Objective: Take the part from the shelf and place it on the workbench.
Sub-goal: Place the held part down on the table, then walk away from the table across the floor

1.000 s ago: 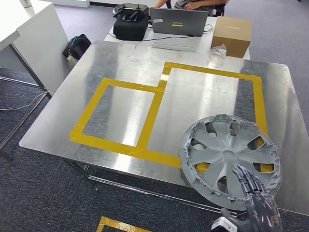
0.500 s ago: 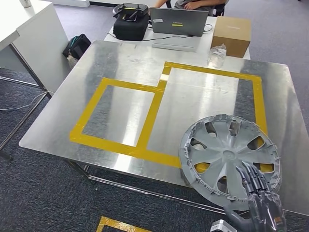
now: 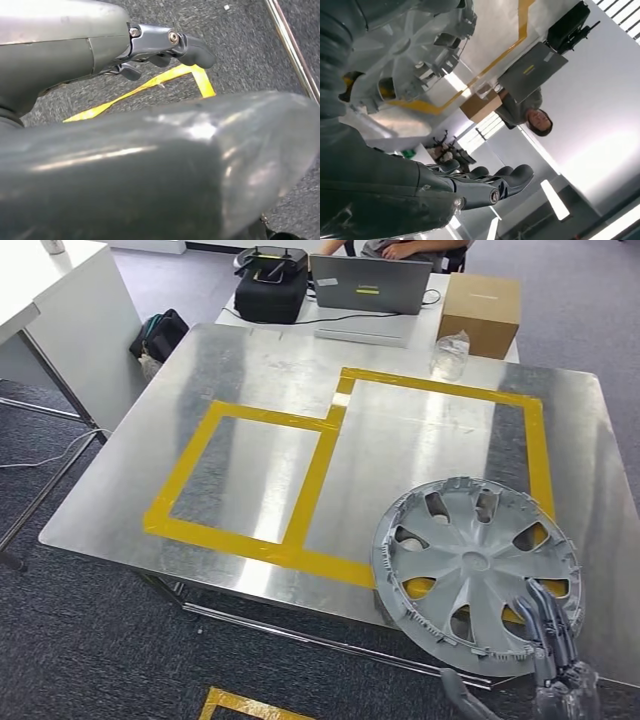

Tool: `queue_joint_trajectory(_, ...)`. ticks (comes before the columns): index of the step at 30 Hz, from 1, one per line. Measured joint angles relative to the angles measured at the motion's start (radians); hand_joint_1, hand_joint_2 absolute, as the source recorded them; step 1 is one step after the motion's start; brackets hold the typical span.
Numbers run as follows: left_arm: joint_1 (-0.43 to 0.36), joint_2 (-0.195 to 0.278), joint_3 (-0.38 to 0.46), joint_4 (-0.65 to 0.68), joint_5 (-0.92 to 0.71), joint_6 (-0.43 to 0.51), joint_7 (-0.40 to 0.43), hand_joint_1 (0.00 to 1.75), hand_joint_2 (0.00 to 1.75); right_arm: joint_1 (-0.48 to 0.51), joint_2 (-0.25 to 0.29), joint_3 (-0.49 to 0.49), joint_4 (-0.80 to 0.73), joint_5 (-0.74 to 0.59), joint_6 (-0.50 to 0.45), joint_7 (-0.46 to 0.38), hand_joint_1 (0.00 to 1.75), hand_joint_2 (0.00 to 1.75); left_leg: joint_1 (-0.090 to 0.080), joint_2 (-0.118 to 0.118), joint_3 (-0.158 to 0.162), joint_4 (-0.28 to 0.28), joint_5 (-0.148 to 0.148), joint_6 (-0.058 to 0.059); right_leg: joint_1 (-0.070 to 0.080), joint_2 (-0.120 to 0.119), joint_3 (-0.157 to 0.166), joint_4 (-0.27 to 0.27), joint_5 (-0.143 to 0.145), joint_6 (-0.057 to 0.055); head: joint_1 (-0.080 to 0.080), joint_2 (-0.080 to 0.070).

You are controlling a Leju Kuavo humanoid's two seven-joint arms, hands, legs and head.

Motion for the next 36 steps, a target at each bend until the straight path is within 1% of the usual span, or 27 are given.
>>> queue_joint_trajectory(2,0.004,0.011,-0.019,-0.031,0.034,0.036,0.003,0.0,0.0,0.046,0.05,-0.045,0.001,-0.09,0.0,-0.088,0.0,0.0,-0.002,0.0,-0.001,0.002,-0.003,0.003,-0.002,0.0,0.001,0.0,-0.001,0.002,0.0,0.0)
queue_joint_trajectory(5,0.004,0.03,-0.054,-0.068,0.077,0.079,0.004,0.0,0.0,0.094,0.109,-0.101,0.006,-0.16,0.0,-0.152,0.0,0.0,-0.005,0.0,-0.002,0.006,-0.003,0.011,-0.005,0.0,0.005,-0.003,0.003,0.01,0.0,0.0)
queue_joint_trajectory(7,0.0,0.04,-0.08,-0.089,0.101,0.099,0.004,0.0,0.0,0.112,0.131,-0.12,0.009,-0.198,0.0,-0.176,0.0,0.0,-0.001,0.001,0.0,-0.003,0.009,0.019,-0.006,0.003,0.003,-0.003,-0.001,0.019,0.0,0.0)
queue_joint_trajectory(8,-0.003,0.044,-0.094,-0.098,0.112,0.108,0.003,0.0,0.0,0.118,0.139,-0.127,0.011,-0.213,0.0,-0.189,0.0,0.0,0.002,0.002,0.0,-0.009,0.014,0.024,-0.005,0.007,-0.005,0.013,-0.019,0.021,0.001,0.0)
queue_joint_trajectory(9,-0.006,0.048,-0.106,-0.106,0.119,0.115,0.002,0.0,0.0,0.122,0.146,-0.132,0.013,-0.223,0.0,-0.199,0.0,0.0,0.006,0.003,-0.002,-0.014,0.02,0.027,-0.004,0.011,-0.02,0.049,-0.049,0.024,0.003,0.0)
queue_joint_trajectory(11,-0.012,0.052,-0.126,-0.117,0.128,0.123,0.001,0.0,0.0,0.125,0.156,-0.141,0.018,-0.233,0.0,-0.209,0.0,0.0,0.008,0.003,-0.009,-0.015,0.026,0.031,-0.004,0.016,-0.065,0.173,-0.126,0.028,0.004,0.0)
queue_joint_trajectory(12,-0.013,0.052,-0.134,-0.121,0.131,0.125,0.001,0.0,0.0,0.125,0.16,-0.145,0.021,-0.235,0.0,-0.21,0.0,0.0,0.008,0.003,-0.013,-0.014,0.028,0.03,-0.004,0.016,-0.085,0.231,-0.152,0.03,0.004,0.0)
queue_joint_trajectory(13,-0.014,0.053,-0.142,-0.124,0.134,0.128,0.0,0.0,0.0,0.125,0.162,-0.147,0.024,-0.235,0.0,-0.21,0.0,0.0,0.008,0.003,-0.018,-0.014,0.031,0.028,-0.005,0.016,-0.09,0.261,-0.161,0.032,0.004,0.0)
queue_joint_trajectory(14,-0.016,0.053,-0.149,-0.127,0.139,0.131,0.0,0.0,0.0,0.126,0.164,-0.149,0.028,-0.234,0.0,-0.208,0.0,0.0,0.01,0.003,-0.022,-0.013,0.035,0.025,-0.006,0.016,-0.075,0.251,-0.149,0.034,0.004,0.0)
queue_joint_trajectory(15,-0.018,0.054,-0.157,-0.129,0.143,0.135,0.0,0.0,0.0,0.126,0.165,-0.149,0.031,-0.232,0.0,-0.206,0.0,0.0,0.012,0.003,-0.025,-0.012,0.038,0.021,-0.008,0.015,-0.04,0.199,-0.122,0.036,0.004,0.0)
queue_joint_trajectory(16,-0.02,0.054,-0.163,-0.132,0.149,0.138,0.0,0.0,0.0,0.126,0.166,-0.15,0.034,-0.23,0.0,-0.202,0.0,0.0,0.014,0.003,-0.029,-0.009,0.041,0.016,-0.011,0.013,0.008,0.122,-0.095,0.04,0.004,0.0)
queue_joint_trajectory(17,-0.022,0.056,-0.169,-0.134,0.154,0.142,0.0,0.0,0.0,0.125,0.166,-0.15,0.038,-0.228,0.0,-0.197,0.0,0.0,0.015,0.002,-0.032,-0.007,0.044,0.01,-0.01,0.012,0.052,0.053,-0.075,0.041,0.004,0.0)
queue_joint_trajectory(18,-0.023,0.058,-0.173,-0.136,0.158,0.144,-0.001,0.0,0.0,0.124,0.166,-0.15,0.041,-0.228,0.0,-0.194,0.0,0.0,0.015,0.002,-0.034,-0.004,0.047,0.005,-0.01,0.013,0.082,0.006,-0.06,0.037,0.003,0.0)
queue_joint_trajectory(19,-0.023,0.062,-0.177,-0.138,0.161,0.146,-0.002,0.0,0.0,0.124,0.166,-0.151,0.043,-0.228,0.0,-0.191,0.0,0.0,0.015,0.001,-0.035,-0.002,0.05,-0.001,-0.009,0.015,0.093,-0.016,-0.058,0.032,0.003,0.0)
queue_joint_trajectory(23,-0.027,0.069,-0.189,-0.146,0.168,0.152,-0.002,0.0,0.0,0.125,0.17,-0.153,0.049,-0.228,0.0,-0.188,0.0,0.0,0.017,-0.002,-0.038,0.002,0.057,-0.021,-0.006,0.023,0.07,-0.015,-0.054,0.001,0.0,0.0)
queue_joint_trajectory(24,-0.027,0.069,-0.192,-0.147,0.171,0.154,-0.002,0.0,0.0,0.126,0.17,-0.154,0.05,-0.229,0.0,-0.188,0.0,0.0,0.019,-0.009,-0.044,0.013,0.039,-0.027,-0.005,0.022,0.063,-0.015,-0.048,-0.009,0.0,0.0)
queue_joint_trajectory(25,-0.027,0.07,-0.196,-0.149,0.174,0.155,-0.002,0.0,0.0,0.126,0.171,-0.155,0.051,-0.23,0.0,-0.187,0.0,0.0,0.021,-0.018,-0.056,0.045,0.004,-0.031,-0.005,0.021,0.054,-0.015,-0.04,-0.019,0.0,0.0)
queue_joint_trajectory(26,-0.028,0.07,-0.2,-0.151,0.178,0.158,-0.002,0.0,0.0,0.125,0.171,-0.155,0.052,-0.232,0.0,-0.186,0.0,0.0,0.022,-0.029,-0.073,0.097,-0.045,-0.034,-0.004,0.02,0.045,-0.015,-0.031,-0.027,-0.002,0.0)
queue_joint_trajectory(27,-0.028,0.071,-0.204,-0.153,0.183,0.161,-0.002,0.0,0.0,0.125,0.172,-0.156,0.053,-0.235,0.0,-0.185,0.0,0.0,0.022,-0.038,-0.093,0.163,-0.096,-0.034,-0.002,0.018,0.036,-0.015,-0.023,-0.032,-0.002,0.0)
queue_joint_trajectory(28,-0.028,0.072,-0.208,-0.155,0.189,0.166,-0.003,0.0,0.0,0.125,0.172,-0.156,0.055,-0.238,0.0,-0.183,0.0,0.0,0.022,-0.043,-0.11,0.228,-0.135,-0.035,0.001,0.016,0.027,-0.014,-0.014,-0.034,-0.002,0.0)
queue_joint_trajectory(29,-0.029,0.072,-0.212,-0.157,0.197,0.172,-0.003,0.0,0.0,0.124,0.172,-0.156,0.058,-0.241,0.0,-0.181,0.0,0.0,0.022,-0.045,-0.116,0.271,-0.151,-0.034,0.003,0.014,0.019,-0.014,-0.006,-0.035,-0.002,0.0)
queue_joint_trajectory(30,-0.03,0.072,-0.217,-0.16,0.206,0.179,-0.004,0.0,0.0,0.123,0.172,-0.157,0.062,-0.245,0.0,-0.178,0.0,0.0,0.022,-0.046,-0.105,0.28,-0.147,-0.033,0.005,0.01,0.01,-0.013,0.002,-0.034,-0.002,0.0)
queue_joint_trajectory(31,-0.031,0.074,-0.222,-0.165,0.217,0.187,-0.005,0.0,0.0,0.123,0.173,-0.157,0.066,-0.25,0.0,-0.176,0.0,0.0,0.022,-0.046,-0.076,0.25,-0.126,-0.031,0.006,0.006,0.001,-0.012,0.01,-0.033,-0.002,0.0)
queue_joint_trajectory(33,-0.036,0.077,-0.231,-0.175,0.233,0.201,-0.01,0.0,0.0,0.122,0.173,-0.158,0.075,-0.261,0.0,-0.174,0.0,0.0,0.021,-0.027,0.024,0.11,-0.075,-0.028,0.008,-0.006,-0.012,-0.01,0.021,-0.026,-0.002,0.0)
queue_joint_trajectory(34,-0.039,0.079,-0.234,-0.18,0.239,0.205,-0.012,0.0,0.0,0.122,0.173,-0.158,0.079,-0.265,0.0,-0.173,0.0,0.0,0.019,-0.015,0.068,0.041,-0.06,-0.026,0.009,-0.013,-0.017,-0.008,0.026,-0.021,-0.002,0.0)
queue_joint_trajectory(35,-0.044,0.081,-0.238,-0.185,0.244,0.209,-0.015,0.0,0.0,0.121,0.173,-0.159,0.082,-0.268,0.0,-0.173,0.0,0.0,0.017,-0.006,0.094,-0.005,-0.054,-0.024,0.011,-0.021,-0.02,-0.006,0.031,-0.015,-0.001,0.0)
queue_joint_trajectory(36,-0.047,0.083,-0.241,-0.189,0.248,0.212,-0.016,0.0,0.0,0.121,0.173,-0.159,0.086,-0.272,0.0,-0.173,0.0,0.0,0.013,-0.004,0.101,-0.027,-0.052,-0.019,0.011,-0.029,-0.022,-0.005,0.037,-0.009,-0.001,0.0)
